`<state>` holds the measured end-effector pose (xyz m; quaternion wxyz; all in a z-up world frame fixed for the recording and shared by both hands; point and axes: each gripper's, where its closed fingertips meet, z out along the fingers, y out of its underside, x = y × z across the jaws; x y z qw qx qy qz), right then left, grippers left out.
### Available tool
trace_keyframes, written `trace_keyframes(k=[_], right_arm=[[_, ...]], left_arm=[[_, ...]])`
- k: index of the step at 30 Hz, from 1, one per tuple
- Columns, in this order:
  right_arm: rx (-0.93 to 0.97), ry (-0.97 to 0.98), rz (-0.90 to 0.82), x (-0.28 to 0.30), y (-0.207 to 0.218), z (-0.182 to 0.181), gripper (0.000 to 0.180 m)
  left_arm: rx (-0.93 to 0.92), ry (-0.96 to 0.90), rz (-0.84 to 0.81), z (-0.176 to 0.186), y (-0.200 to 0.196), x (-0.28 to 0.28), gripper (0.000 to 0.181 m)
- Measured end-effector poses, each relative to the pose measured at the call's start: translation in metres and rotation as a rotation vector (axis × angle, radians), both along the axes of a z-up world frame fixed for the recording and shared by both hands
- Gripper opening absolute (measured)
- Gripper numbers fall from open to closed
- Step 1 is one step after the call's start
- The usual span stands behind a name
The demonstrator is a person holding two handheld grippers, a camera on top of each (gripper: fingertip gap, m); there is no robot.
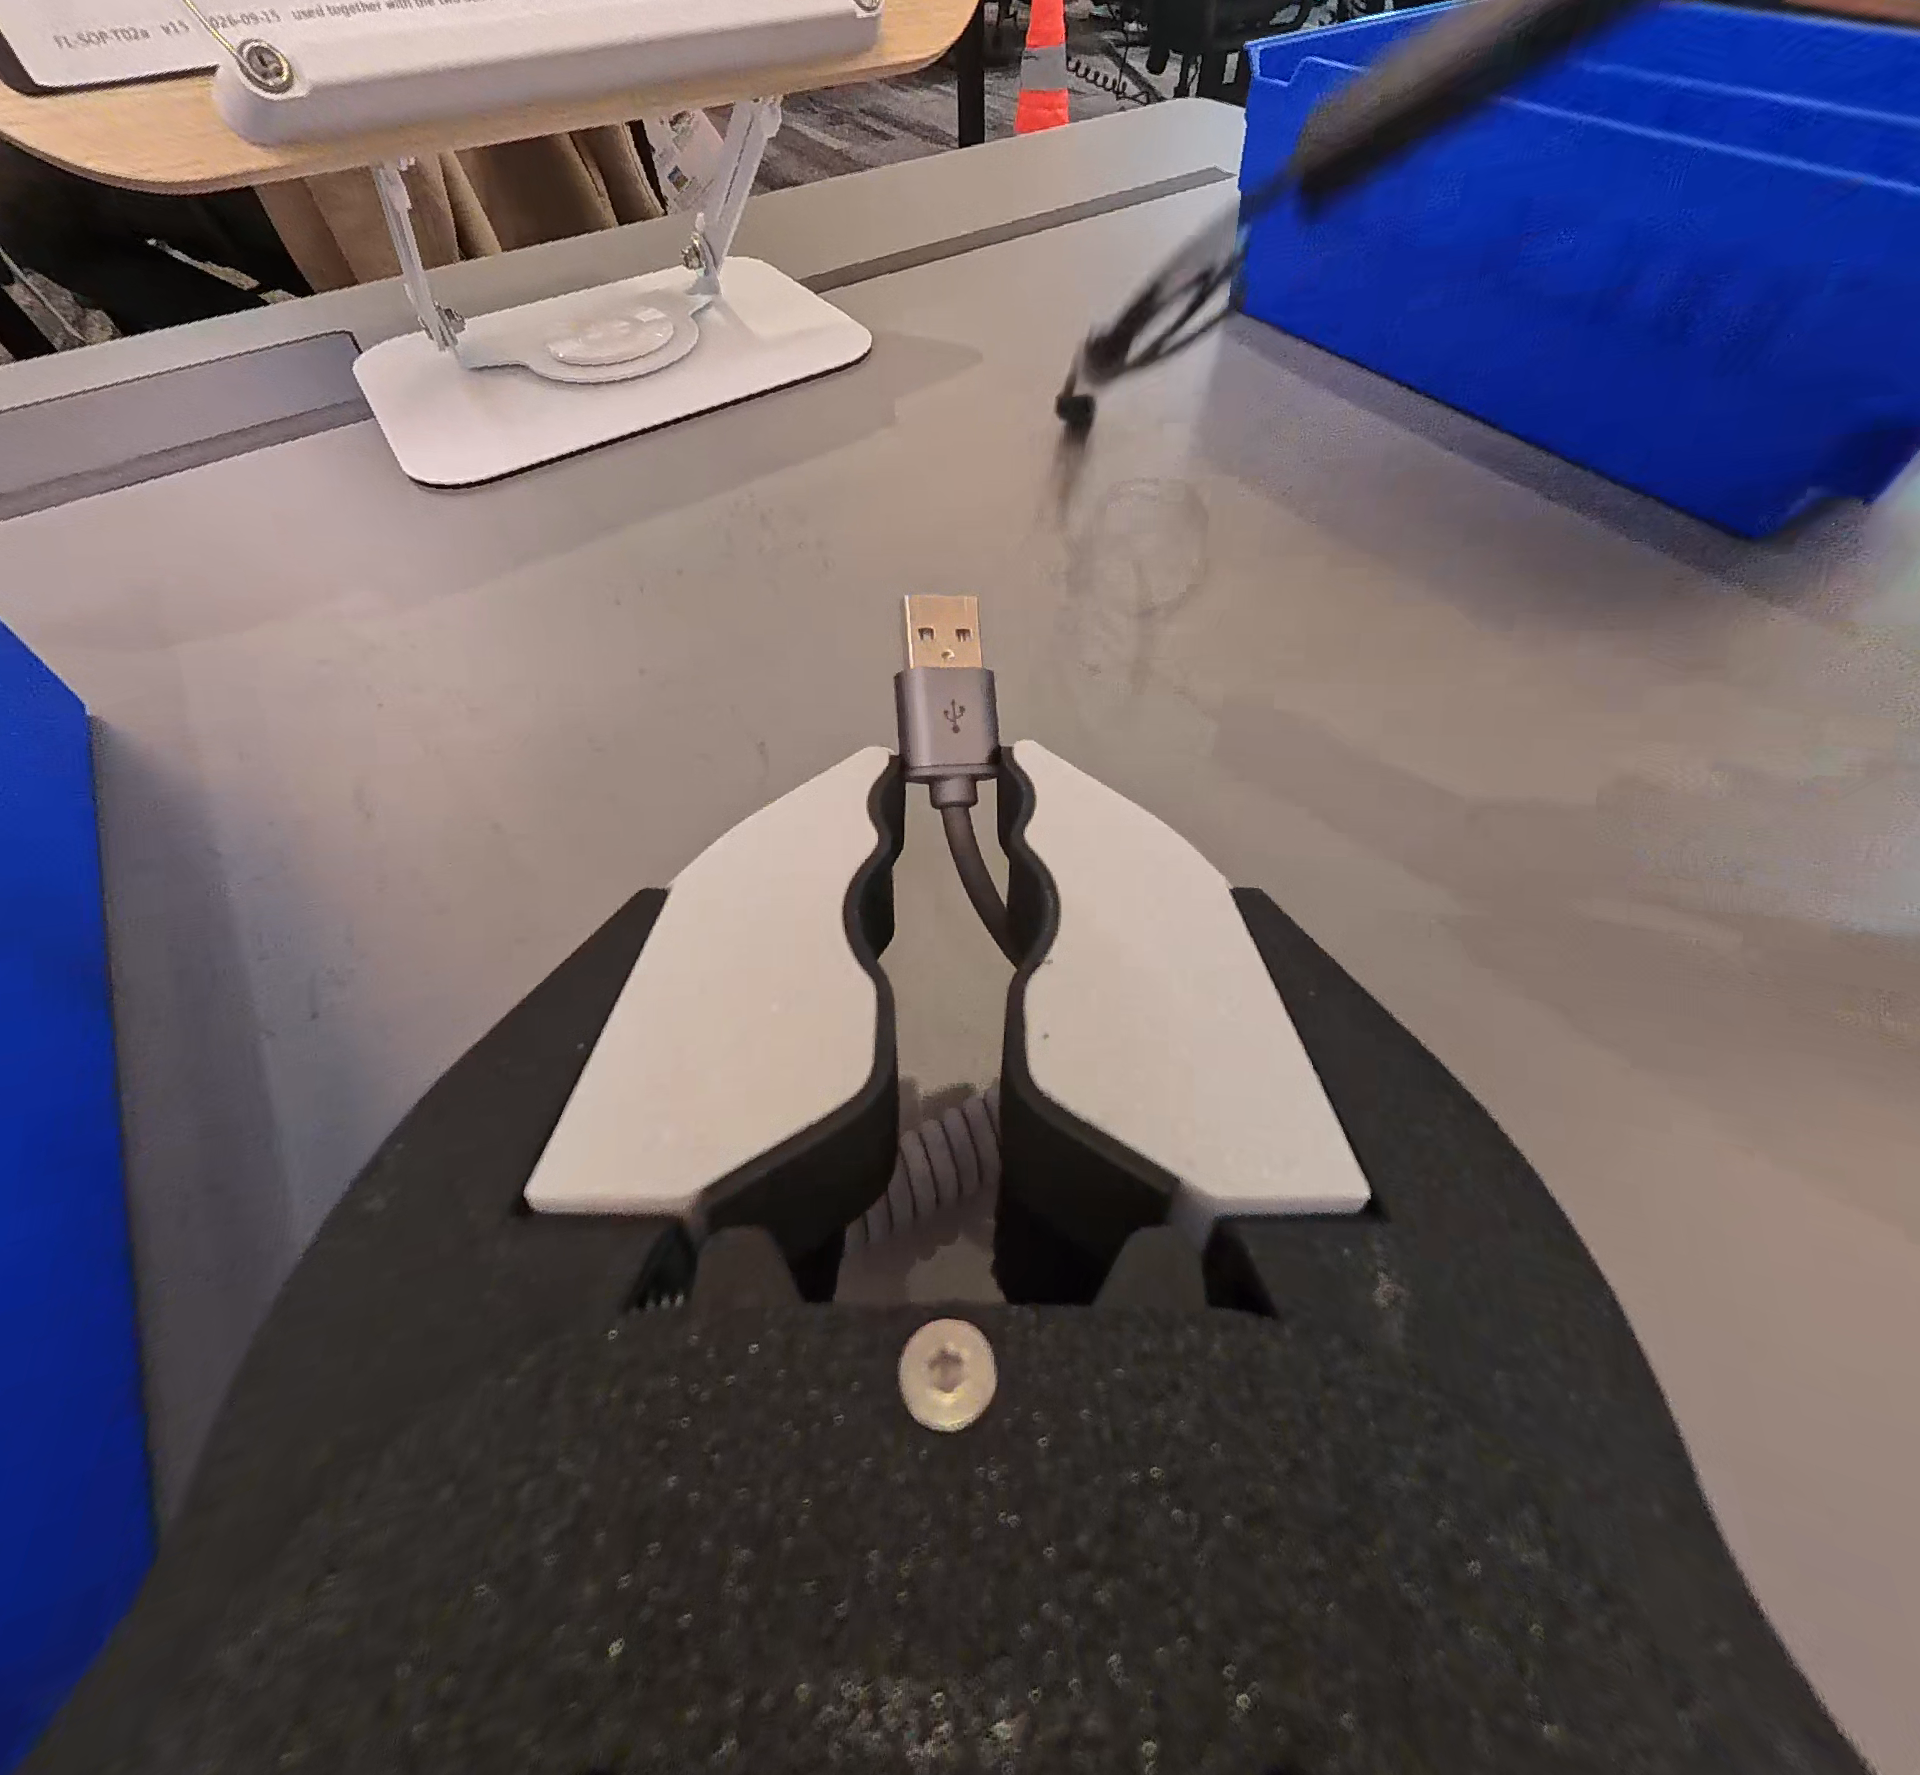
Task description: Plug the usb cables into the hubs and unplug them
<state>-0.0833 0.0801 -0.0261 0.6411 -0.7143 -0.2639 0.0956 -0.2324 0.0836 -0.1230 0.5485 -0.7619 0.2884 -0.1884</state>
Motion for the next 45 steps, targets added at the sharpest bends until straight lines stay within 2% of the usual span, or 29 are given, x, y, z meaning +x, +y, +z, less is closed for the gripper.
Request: trace_keyframes(k=[4, 8, 10, 12, 15, 21, 24, 28, 33, 36, 38, 41, 45], right_arm=[[0.016, 0.006, -0.031, 0.049, 0.016, 0.105, 0.035], [0.062, -0.037, -0.122, 0.108, 0.013, 0.204, 0.035], [0.095, -0.086, -0.194, 0.139, 0.011, 0.236, 0.035], [0.101, -0.119, -0.254, 0.168, 0.015, 0.248, 0.035], [0.038, -0.103, -0.296, 0.203, 0.032, 0.219, 0.035], [-0.178, -0.034, -0.350, 0.244, 0.058, 0.079, 0.035], [-0.283, -0.023, -0.369, 0.254, 0.057, 0.017, 0.035], [-0.473, -0.043, -0.383, 0.258, 0.045, -0.049, 0.036], [-0.692, -0.043, -0.422, 0.265, 0.024, -0.101, 0.036], [-0.691, -0.043, -0.438, 0.269, 0.019, -0.110, 0.037], [-0.626, -0.021, -0.431, 0.266, 0.015, -0.100, 0.050], [-0.461, -0.003, -0.435, 0.256, 0.001, -0.060, 0.061], [-0.250, 0.064, -0.367, 0.214, -0.032, -0.002, 0.059]], left_arm=[[-0.009, -0.003, -0.007, -0.001, 0.000, 0.000, 0.016], [-0.017, -0.001, -0.017, -0.003, 0.000, 0.001, 0.016], [-0.015, 0.005, -0.020, -0.003, 0.000, 0.002, 0.016], [-0.012, 0.013, -0.022, -0.004, -0.001, 0.003, 0.016], [-0.007, 0.009, -0.025, -0.003, -0.001, 0.004, 0.016], [-0.024, -0.003, -0.024, -0.003, 0.001, 0.003, 0.016], [-0.023, 0.002, -0.025, -0.004, 0.001, 0.003, 0.016], [-0.026, 0.002, -0.025, -0.004, 0.001, 0.004, 0.016], [-0.053, -0.010, -0.041, -0.005, 0.002, 0.010, 0.016], [-0.076, -0.001, -0.061, -0.006, 0.004, 0.018, 0.016], [-0.108, -0.003, -0.100, -0.004, 0.005, 0.031, 0.016], [-0.133, 0.012, -0.153, -0.002, 0.009, 0.057, 0.016], [-0.184, 0.085, -0.215, -0.012, 0.019, 0.104, 0.016]])
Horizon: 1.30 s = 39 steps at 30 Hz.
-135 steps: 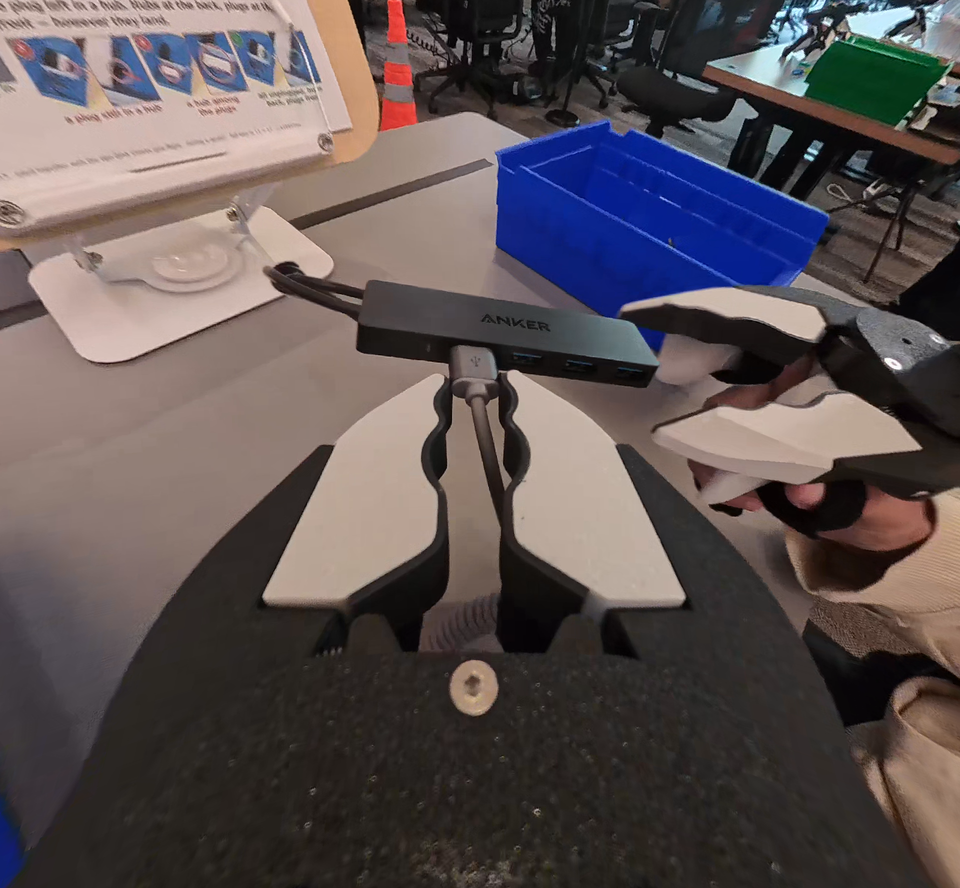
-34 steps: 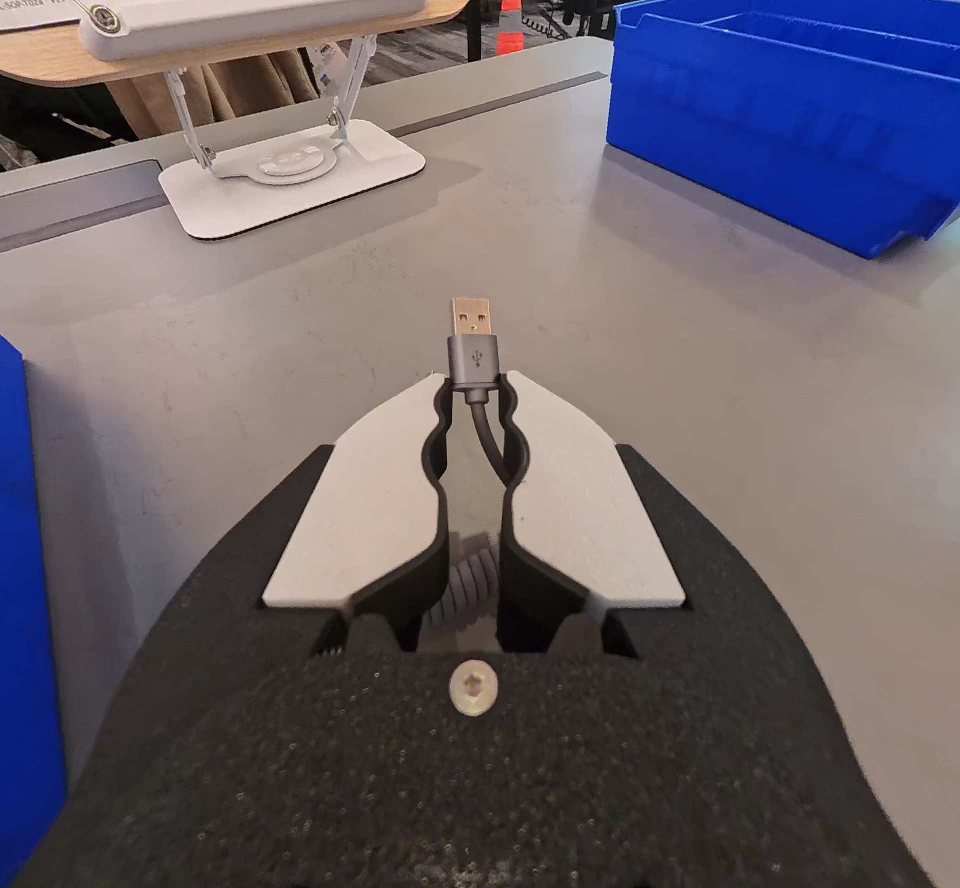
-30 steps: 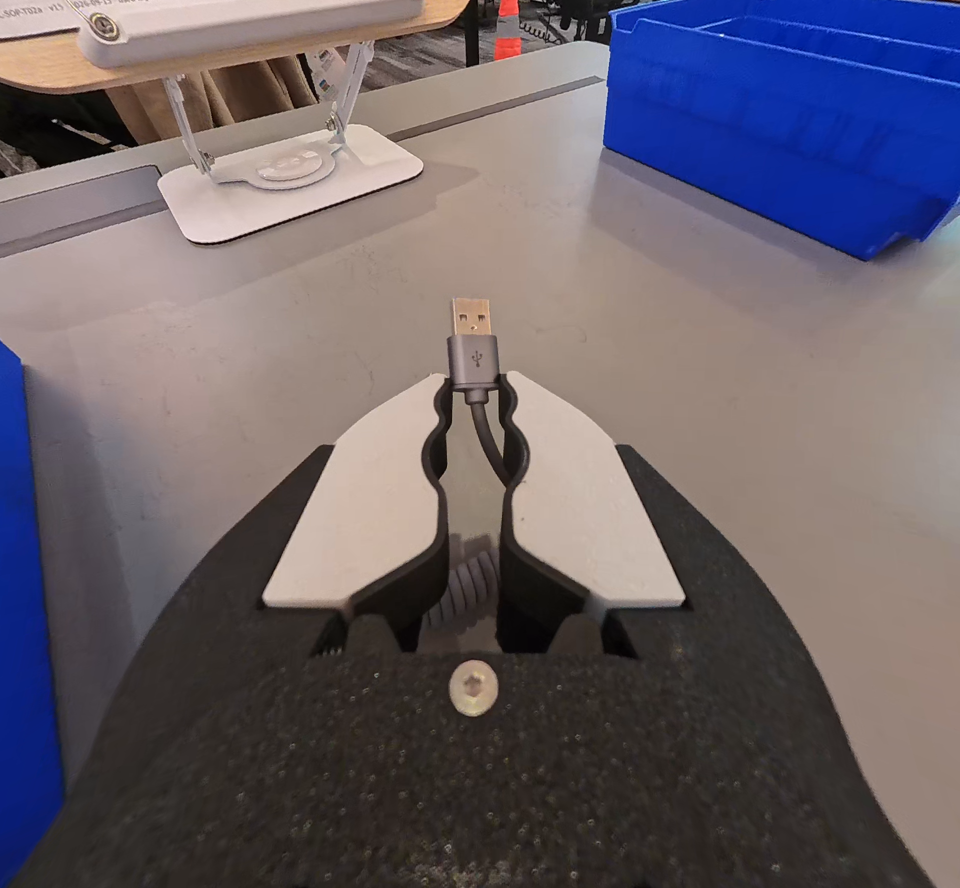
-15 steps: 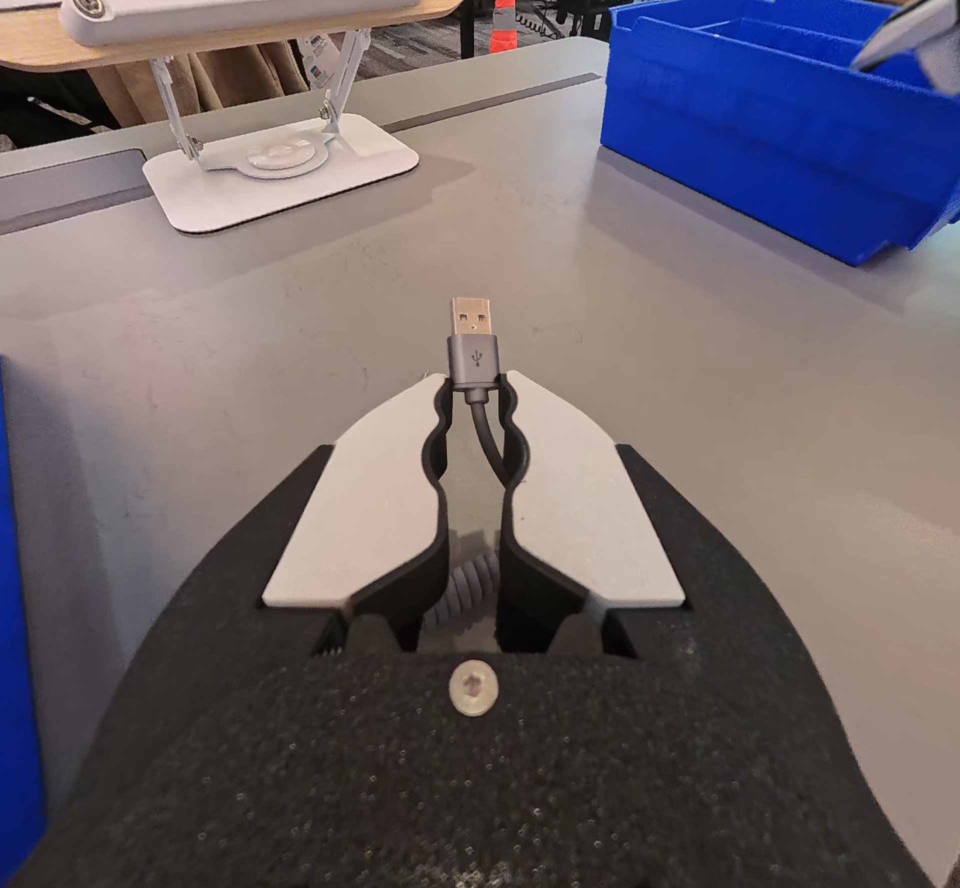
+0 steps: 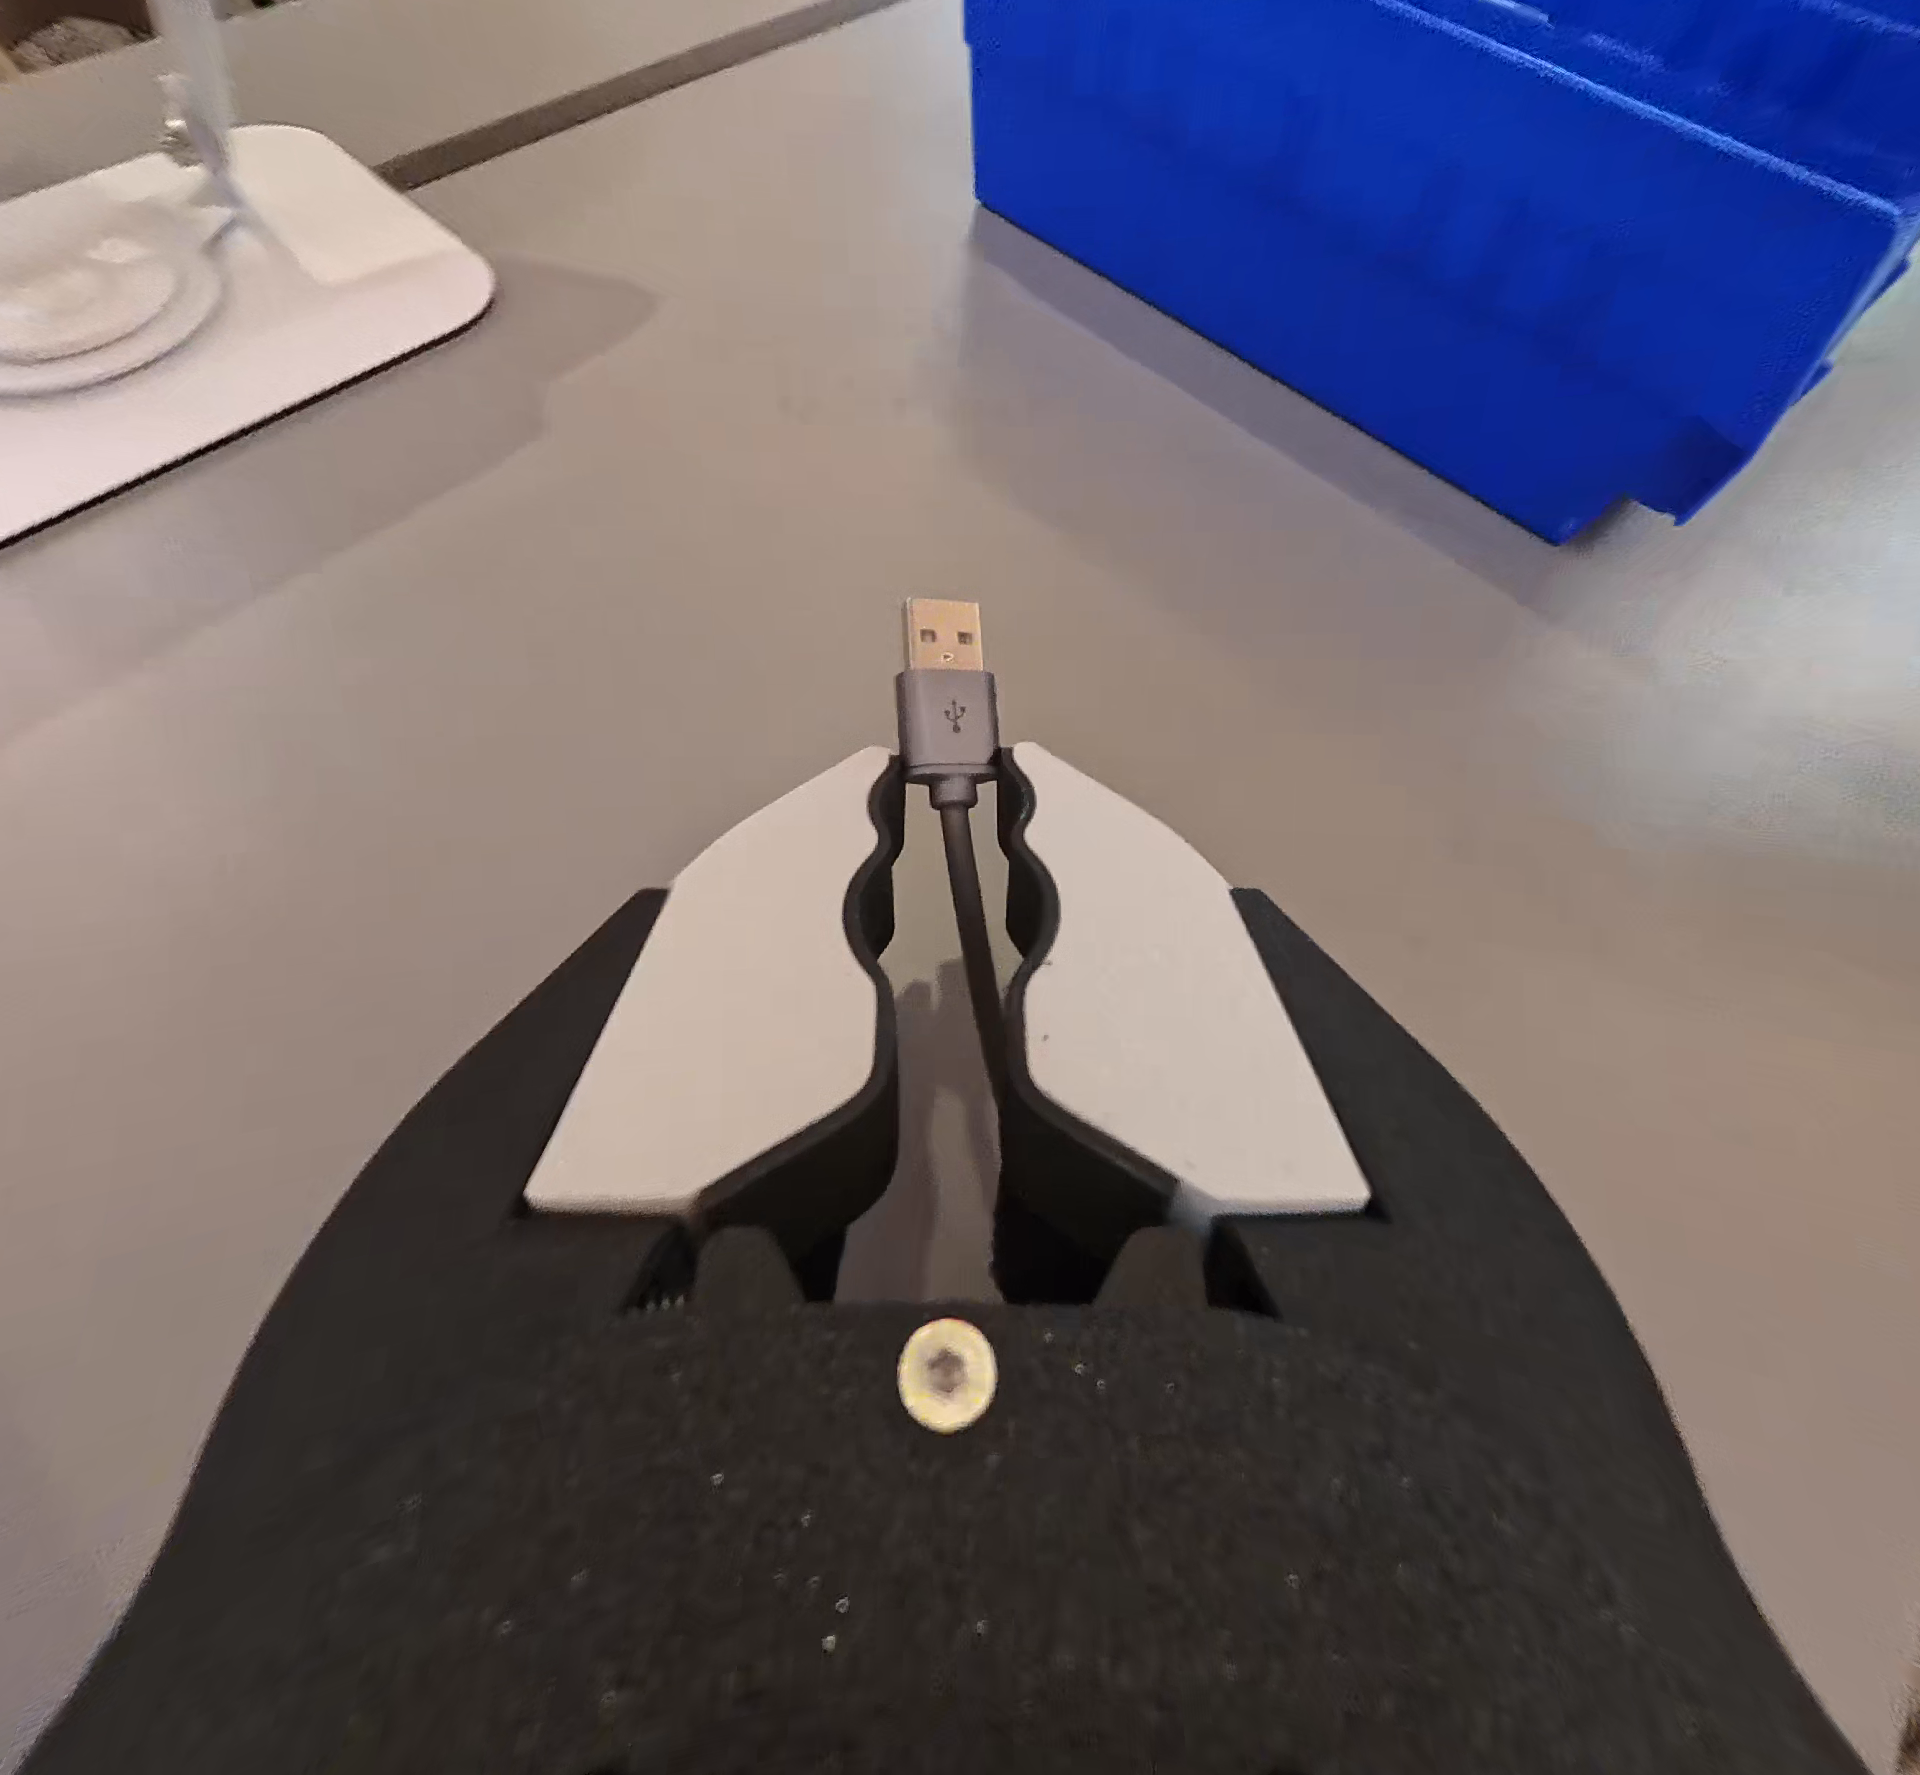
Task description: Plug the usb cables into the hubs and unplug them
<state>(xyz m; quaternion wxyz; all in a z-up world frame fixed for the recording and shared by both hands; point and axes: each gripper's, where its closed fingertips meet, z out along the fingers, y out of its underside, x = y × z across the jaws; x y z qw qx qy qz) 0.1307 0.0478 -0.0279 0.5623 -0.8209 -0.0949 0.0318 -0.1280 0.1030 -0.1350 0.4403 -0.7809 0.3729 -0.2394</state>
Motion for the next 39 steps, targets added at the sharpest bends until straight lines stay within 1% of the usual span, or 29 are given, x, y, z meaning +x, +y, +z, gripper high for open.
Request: trace_keyframes(k=[3, 5, 8, 10, 12, 14, 16, 18, 21, 24, 26, 27, 30, 33, 36, 39], right_arm=[[0.076, -0.017, 0.082, -0.041, -0.025, 0.015, 0.056], [0.096, -0.036, 0.124, -0.063, -0.037, 0.011, 0.054], [0.077, 0.003, 0.185, -0.087, -0.047, -0.005, 0.051], [0.042, 0.034, 0.227, -0.101, -0.050, -0.018, 0.050], [0.005, 0.025, 0.242, -0.109, -0.050, -0.032, 0.051], [-0.022, 0.020, 0.259, -0.118, -0.049, -0.044, 0.052], [-0.051, 0.034, 0.304, -0.133, -0.051, -0.053, 0.052], [-0.074, 0.006, 0.359, -0.154, -0.055, -0.063, 0.053], [-0.095, -0.089, 0.467, -0.194, -0.057, -0.079, 0.053], [-0.102, -0.244, 0.602, -0.240, -0.049, -0.093, 0.056], [-0.107, -0.306, 0.679, -0.270, -0.035, -0.101, 0.056], [-0.125, -0.314, 0.722, -0.285, -0.029, -0.106, 0.056], [-0.182, -0.380, 0.781, -0.314, -0.007, -0.122, 0.058], [-0.261, -0.397, 0.815, -0.322, 0.013, -0.139, 0.060], [-0.366, -0.320, 0.837, -0.322, 0.025, -0.152, 0.060], [-0.465, -0.273, 0.879, -0.327, 0.023, -0.166, 0.061]], left_arm=[[-0.017, 0.043, -0.029, -0.006, 0.009, 0.031, 0.016], [-0.048, 0.064, -0.039, -0.009, 0.013, 0.045, 0.016], [-0.060, 0.068, -0.027, -0.009, 0.018, 0.051, 0.018], [-0.090, 0.089, -0.014, -0.015, 0.021, 0.048, 0.042], [-0.111, 0.075, -0.011, -0.016, 0.020, 0.043, 0.052], [-0.120, 0.044, -0.008, -0.010, 0.016, 0.033, 0.056], [-0.107, -0.005, -0.018, 0.004, 0.005, 0.012, 0.057], [-0.075, -0.037, -0.006, 0.018, -0.009, -0.023, 0.057], [-0.038, -0.072, 0.035, 0.031, -0.035, -0.082, 0.057], [0.016, -0.064, 0.107, 0.028, -0.057, -0.132, 0.054], [0.044, -0.037, 0.135, 0.019, -0.072, -0.151, 0.054], [0.063, -0.024, 0.149, 0.015, -0.077, -0.157, 0.054], [0.127, -0.027, 0.170, 0.005, -0.090, -0.164, 0.049], [0.176, -0.028, 0.167, 0.004, -0.099, -0.165, 0.046], [0.207, -0.014, 0.159, 0.009, -0.101, -0.167, 0.046], [0.189, -0.045, 0.138, 0.011, -0.103, -0.165, 0.046]])
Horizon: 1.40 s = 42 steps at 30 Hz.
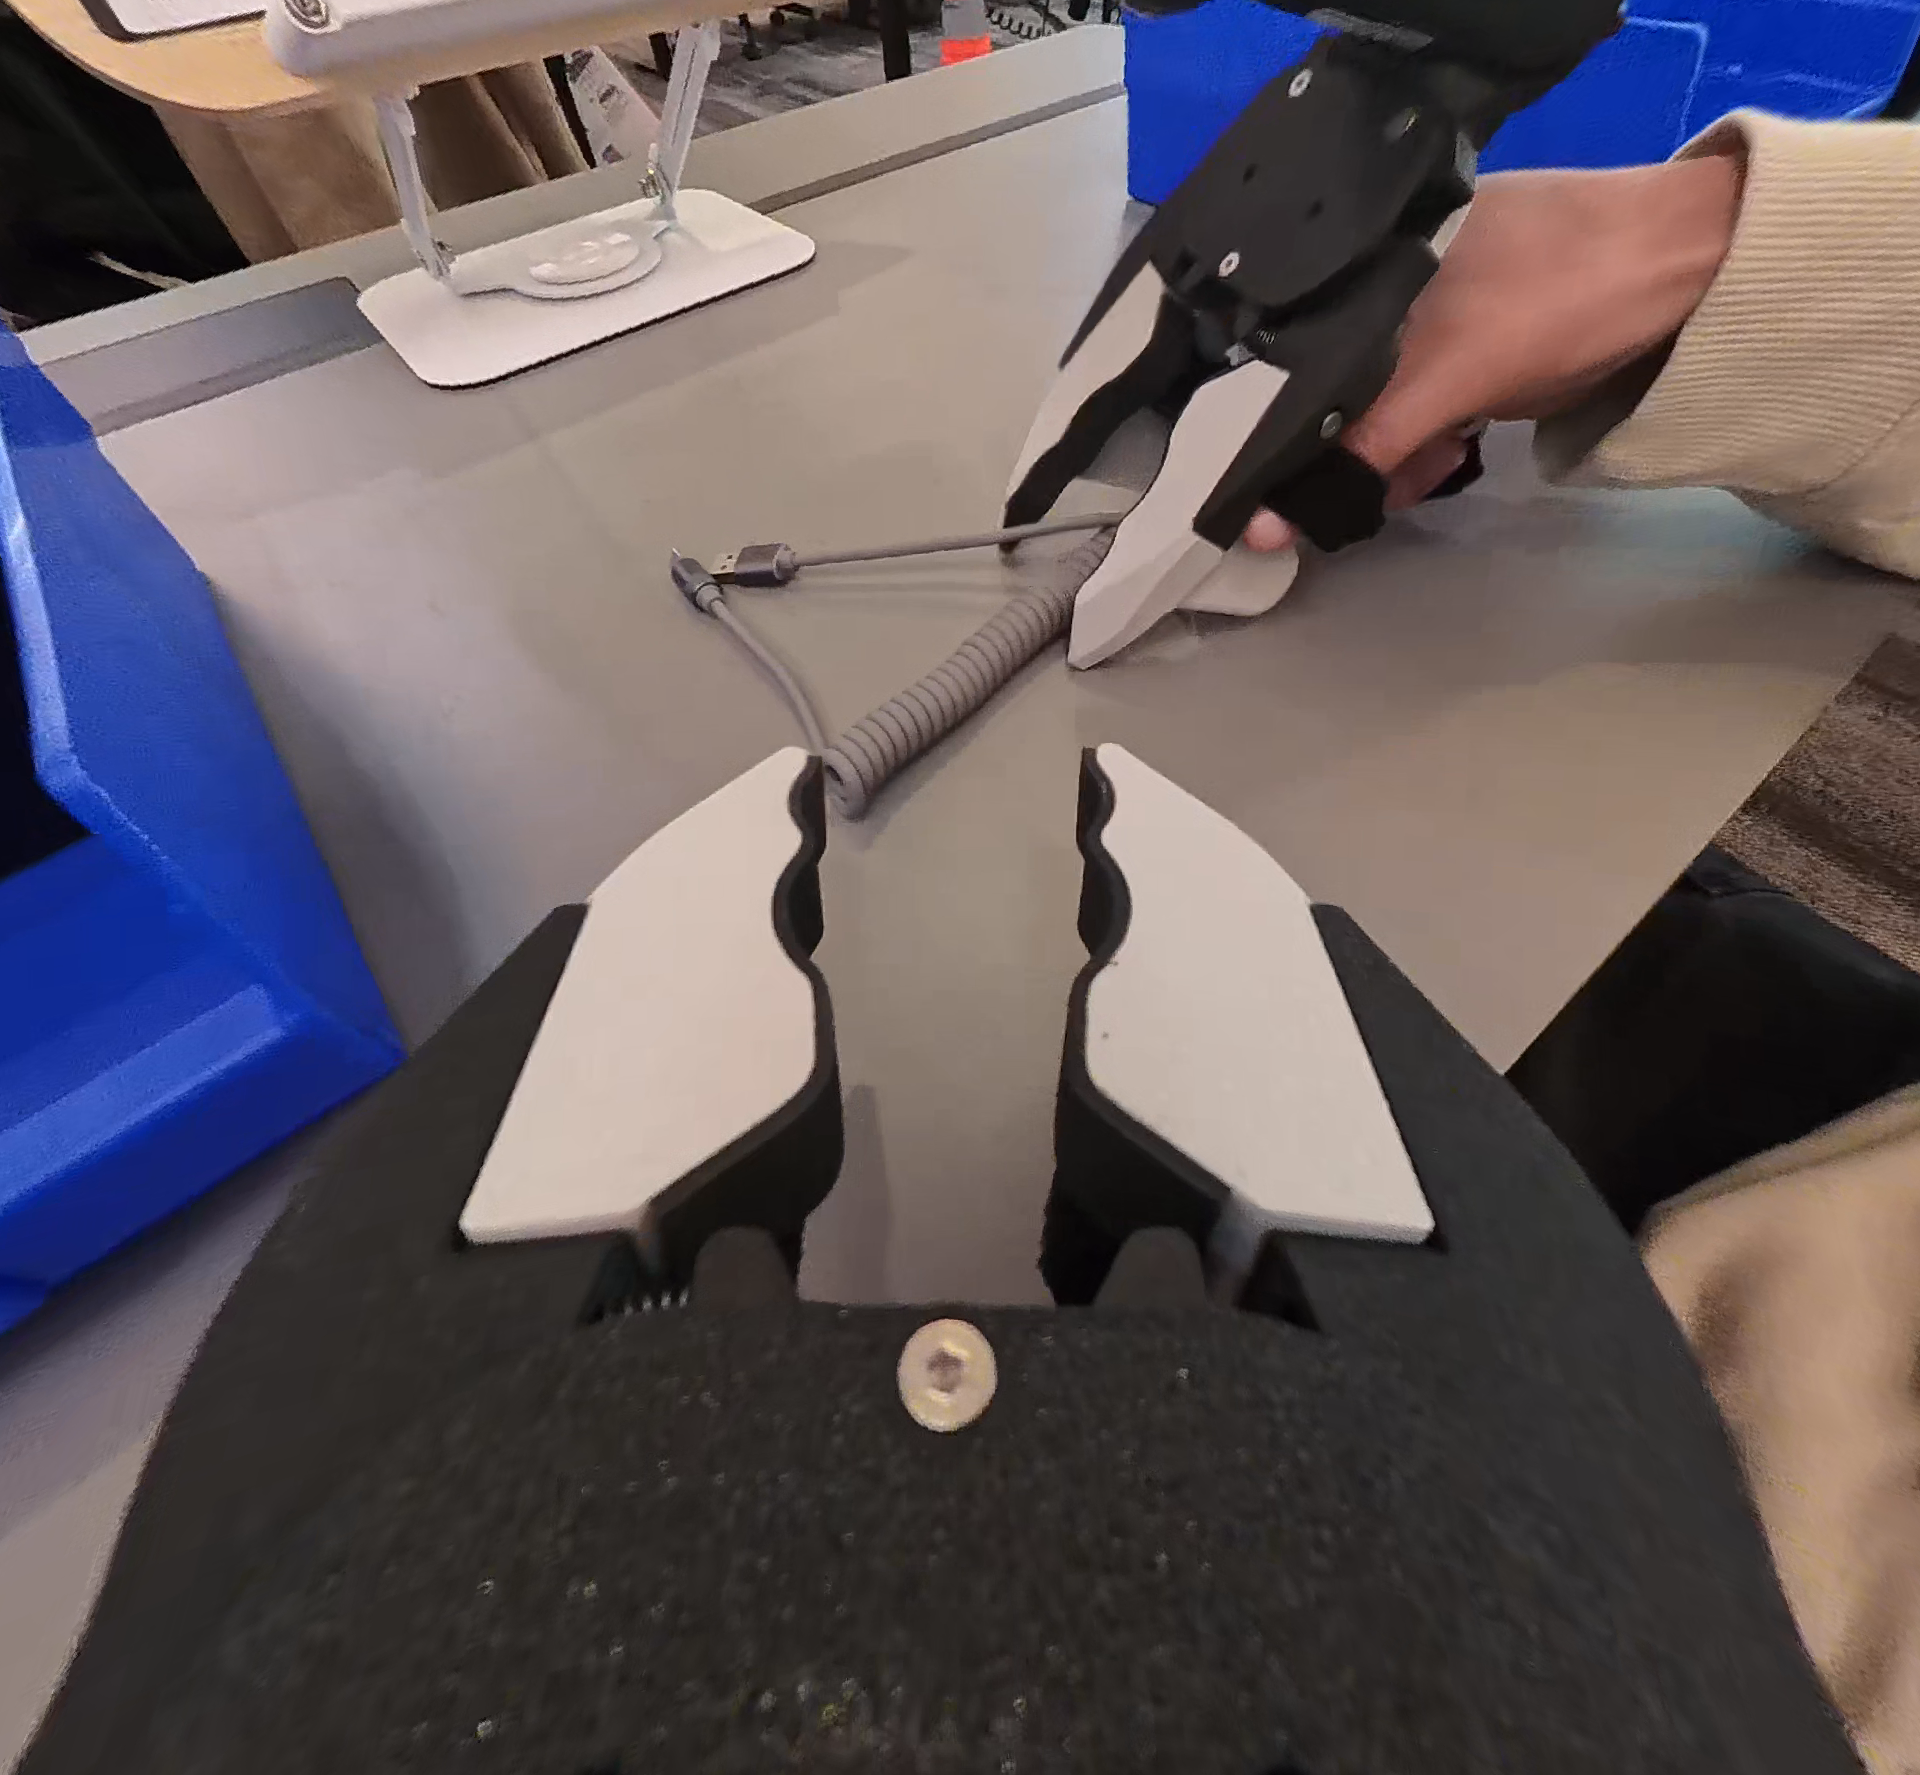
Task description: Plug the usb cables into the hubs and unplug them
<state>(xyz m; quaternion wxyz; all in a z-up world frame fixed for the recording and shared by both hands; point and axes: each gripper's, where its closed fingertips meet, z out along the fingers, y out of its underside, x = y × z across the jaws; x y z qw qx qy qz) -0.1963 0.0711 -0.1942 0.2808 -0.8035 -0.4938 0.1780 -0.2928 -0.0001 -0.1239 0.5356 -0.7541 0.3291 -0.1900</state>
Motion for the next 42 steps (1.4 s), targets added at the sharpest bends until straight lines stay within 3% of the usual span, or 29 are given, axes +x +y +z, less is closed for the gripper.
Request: trace_keyframes(k=[1, 4, 8, 12, 17, 23, 29, 32, 36, 42], right_arm=[[0.000, 0.006, -0.003, -0.001, 0.000, 0.000, 0.059], [-0.001, -0.013, 0.028, -0.003, -0.005, 0.001, 0.017], [0.065, -0.059, 0.033, 0.003, -0.004, 0.005, 0.016], [0.180, -0.035, -0.015, 0.019, -0.001, 0.040, 0.016], [0.385, -0.067, -0.088, 0.064, 0.001, 0.115, 0.016], [0.610, -0.163, -0.227, 0.146, 0.007, 0.236, 0.016], [0.749, -0.244, -0.398, 0.232, 0.007, 0.347, 0.016], [0.769, -0.290, -0.482, 0.277, 0.007, 0.381, 0.016], [0.685, -0.314, -0.575, 0.329, 0.016, 0.368, 0.016], [0.469, -0.291, -0.648, 0.377, 0.031, 0.257, 0.016]], left_arm=[[-0.004, -0.001, -0.002, -0.001, 0.000, 0.000, 0.046], [-0.012, 0.010, 0.000, -0.005, 0.001, 0.001, 0.046], [0.000, 0.021, -0.005, -0.005, 0.003, 0.005, 0.045], [0.020, 0.044, 0.000, -0.006, 0.004, 0.009, 0.044], [0.028, 0.050, -0.014, -0.005, 0.001, 0.016, 0.044], [0.042, 0.061, -0.033, -0.005, -0.003, 0.025, 0.043], [0.035, 0.055, -0.044, -0.006, -0.005, 0.030, 0.042], [0.025, 0.043, -0.045, -0.006, -0.005, 0.031, 0.042], [-0.025, 0.033, -0.028, -0.008, -0.005, 0.029, 0.044], [-0.001, -0.005, -0.016, 0.002, -0.004, 0.026, 0.044]])
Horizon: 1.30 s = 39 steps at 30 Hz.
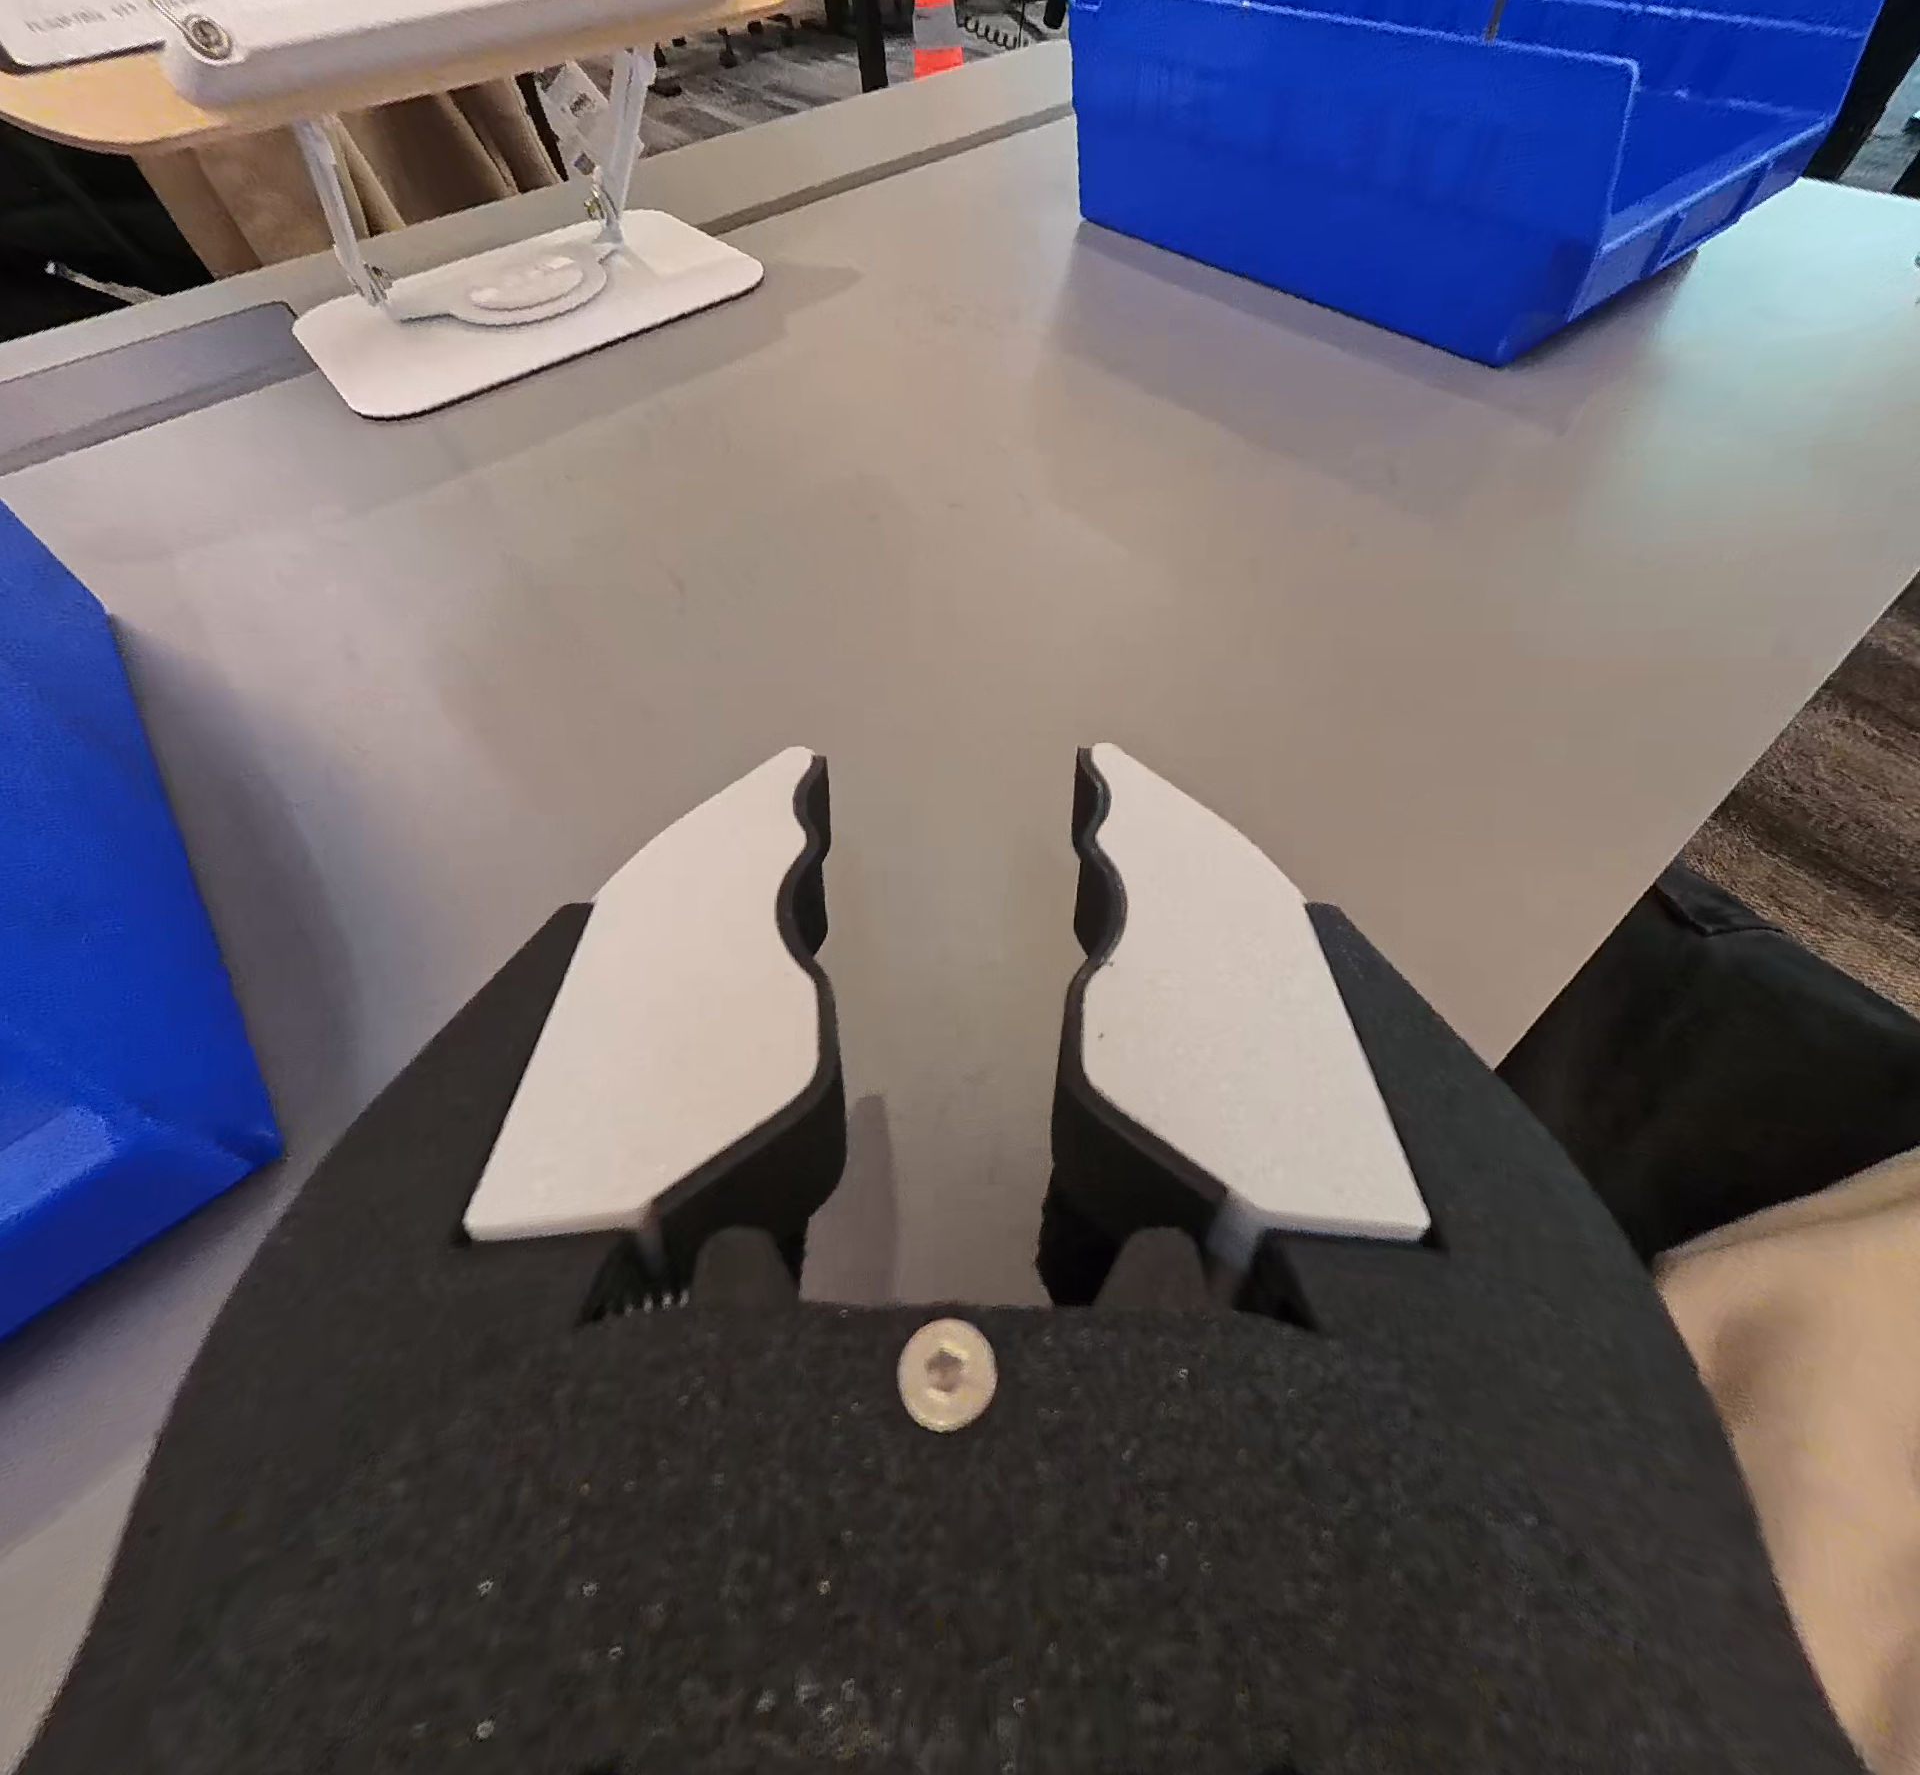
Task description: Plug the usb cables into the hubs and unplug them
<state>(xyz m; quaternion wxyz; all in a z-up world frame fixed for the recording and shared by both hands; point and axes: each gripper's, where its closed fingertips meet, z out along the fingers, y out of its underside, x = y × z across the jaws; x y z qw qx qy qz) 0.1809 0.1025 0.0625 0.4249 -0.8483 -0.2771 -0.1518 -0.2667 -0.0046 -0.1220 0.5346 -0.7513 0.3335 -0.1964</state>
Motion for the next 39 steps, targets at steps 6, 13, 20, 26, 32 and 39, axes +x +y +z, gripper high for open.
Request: trace_keyframes(k=[6, 13, 20, 26, 32, 39], right_arm=[[-0.202, 0.055, -0.070, 0.027, -0.002, -0.103, 0.016], [-0.481, 0.090, -0.128, 0.028, -0.014, -0.208, 0.017], [-0.391, -0.017, -0.262, 0.045, -0.017, -0.201, 0.044], [0.046, 0.267, -0.043, -0.062, -0.049, -0.088, 0.049], [-0.006, 0.639, 0.418, -0.235, -0.088, -0.110, 0.050], [-0.038, 0.446, 0.507, -0.300, -0.081, -0.183, 0.059]], left_arm=[[0.036, -0.028, -0.009, 0.004, 0.000, 0.000, 0.032], [0.049, -0.011, 0.011, 0.001, 0.004, 0.000, 0.050], [0.012, 0.000, 0.045, -0.003, 0.005, -0.005, 0.050], [-0.074, -0.023, 0.094, -0.005, 0.009, -0.012, 0.050], [-0.083, -0.035, 0.130, 0.000, 0.011, -0.016, 0.051], [-0.074, -0.018, 0.171, 0.003, 0.010, -0.025, 0.052]])
